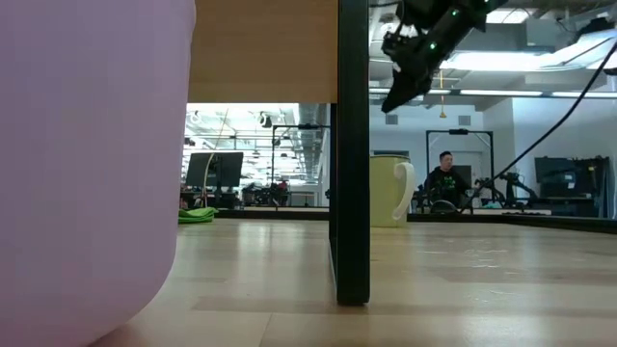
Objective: Stack small to large cups/mugs on shelf
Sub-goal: Put the light green mug on the shelf
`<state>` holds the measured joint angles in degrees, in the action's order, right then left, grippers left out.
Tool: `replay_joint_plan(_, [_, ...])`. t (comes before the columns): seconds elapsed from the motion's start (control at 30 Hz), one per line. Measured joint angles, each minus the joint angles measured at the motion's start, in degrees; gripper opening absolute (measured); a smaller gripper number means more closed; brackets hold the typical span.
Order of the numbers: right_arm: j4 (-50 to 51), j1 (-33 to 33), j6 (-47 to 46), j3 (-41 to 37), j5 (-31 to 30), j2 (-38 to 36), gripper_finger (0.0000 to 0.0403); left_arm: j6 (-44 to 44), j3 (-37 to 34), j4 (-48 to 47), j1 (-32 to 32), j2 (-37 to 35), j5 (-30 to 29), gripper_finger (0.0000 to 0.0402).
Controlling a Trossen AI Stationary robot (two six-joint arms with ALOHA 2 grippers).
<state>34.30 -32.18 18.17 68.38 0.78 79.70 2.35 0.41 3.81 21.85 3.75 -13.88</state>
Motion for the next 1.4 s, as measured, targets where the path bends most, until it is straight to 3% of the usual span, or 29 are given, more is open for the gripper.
replay_joint_plan(0.43, [1.27, -0.92, 6.25, -0.02, 0.21, 6.19, 0.0103, 0.63, 0.01, 0.00, 0.00, 0.00, 0.01, 0.0110])
replay_joint_plan(0.9, [1.11, -0.83, 6.31, -0.09, 0.63, 10.58, 0.0103, 0.66, -0.01, -0.02, 0.00, 0.00, -0.01, 0.0110])
replay_joint_plan(1.4, [2.14, -0.93, 2.79, -0.09, 0.64, 10.66, 0.0103, 0.66, 0.01, -0.01, 0.00, 0.00, 0.01, 0.0110])
